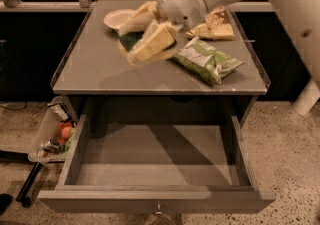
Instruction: Pick sponge from top drawer and place on counter
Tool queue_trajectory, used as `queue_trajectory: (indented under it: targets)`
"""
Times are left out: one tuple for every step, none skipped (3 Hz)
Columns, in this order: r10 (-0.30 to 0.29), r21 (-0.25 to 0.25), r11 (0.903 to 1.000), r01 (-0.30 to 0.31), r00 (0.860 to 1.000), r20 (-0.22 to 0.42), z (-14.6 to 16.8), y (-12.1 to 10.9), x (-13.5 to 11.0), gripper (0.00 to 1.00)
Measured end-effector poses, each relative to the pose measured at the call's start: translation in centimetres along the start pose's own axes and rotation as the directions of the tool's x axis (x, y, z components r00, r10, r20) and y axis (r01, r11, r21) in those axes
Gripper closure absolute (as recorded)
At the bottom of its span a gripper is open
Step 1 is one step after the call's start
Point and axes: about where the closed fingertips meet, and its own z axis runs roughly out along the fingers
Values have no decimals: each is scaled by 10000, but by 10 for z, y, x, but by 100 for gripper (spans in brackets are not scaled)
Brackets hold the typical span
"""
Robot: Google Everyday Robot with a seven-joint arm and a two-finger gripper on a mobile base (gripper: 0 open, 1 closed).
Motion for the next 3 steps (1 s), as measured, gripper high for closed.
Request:
queue_trajectory:
  targets:
    - [-839,-216,9962,846,9960,304,14,-15,-41,100]
    - [-835,-202,9962,841,9960,306,14,-15,-41,100]
    - [-724,-265,9970,726,9973,71,11,-38,-24,100]
